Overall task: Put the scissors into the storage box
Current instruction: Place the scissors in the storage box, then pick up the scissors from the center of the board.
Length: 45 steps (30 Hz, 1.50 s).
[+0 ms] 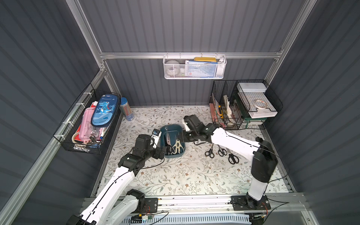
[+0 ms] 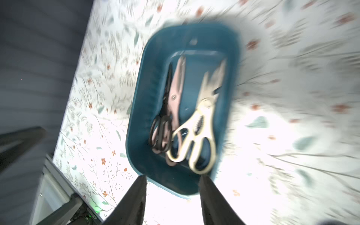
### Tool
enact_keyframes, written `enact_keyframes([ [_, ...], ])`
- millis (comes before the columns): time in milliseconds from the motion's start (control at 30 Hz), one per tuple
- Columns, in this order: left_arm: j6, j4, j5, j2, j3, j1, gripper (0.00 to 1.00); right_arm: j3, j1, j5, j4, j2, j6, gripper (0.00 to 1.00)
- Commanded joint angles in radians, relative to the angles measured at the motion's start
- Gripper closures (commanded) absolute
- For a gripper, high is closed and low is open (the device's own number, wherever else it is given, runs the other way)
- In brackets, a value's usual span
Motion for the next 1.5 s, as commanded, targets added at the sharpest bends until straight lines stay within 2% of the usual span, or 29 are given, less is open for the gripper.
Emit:
enact_keyframes([
  [0,0.058,0.036,0.190,0.004,-0.018,0.004,0.01,-0.150,-0.111,0.052,-0.006,-0.085,-0.007,0.52],
  [167,0.065,0.085,0.342,-0.021,-0.044,0.003,0.01,-0.302,-0.242,0.142,-0.124,-0.153,0.008,0.53],
  [300,0.051,0.133,0.463,-0.049,-0.072,-0.008,0.01,-0.355,-0.267,0.183,-0.203,-0.168,0.014,0.53],
  [367,0.054,0.135,0.459,-0.046,-0.078,-0.030,0.00,-0.373,-0.269,0.179,-0.222,-0.168,0.028,0.53],
  [500,0.075,0.081,0.372,0.030,-0.057,-0.108,0.01,-0.406,-0.267,0.124,-0.218,-0.151,0.033,0.56],
  [600,0.077,0.058,0.375,0.077,-0.037,-0.143,0.00,-0.405,-0.263,0.087,-0.203,-0.117,0.038,0.58],
  [800,0.076,0.064,0.360,0.054,-0.042,-0.150,0.01,-0.367,-0.228,0.090,-0.192,-0.019,0.063,0.61],
  [1000,0.076,0.049,0.317,0.062,-0.032,-0.149,0.01,-0.318,-0.182,0.162,-0.214,0.047,0.122,0.61],
  [1167,0.073,0.033,0.313,0.086,-0.021,-0.149,0.01,-0.312,-0.177,0.195,-0.232,0.083,0.179,0.61],
  [1467,0.077,0.031,0.301,0.077,-0.020,-0.149,0.01,-0.308,-0.169,0.189,-0.208,0.141,0.202,0.63],
])
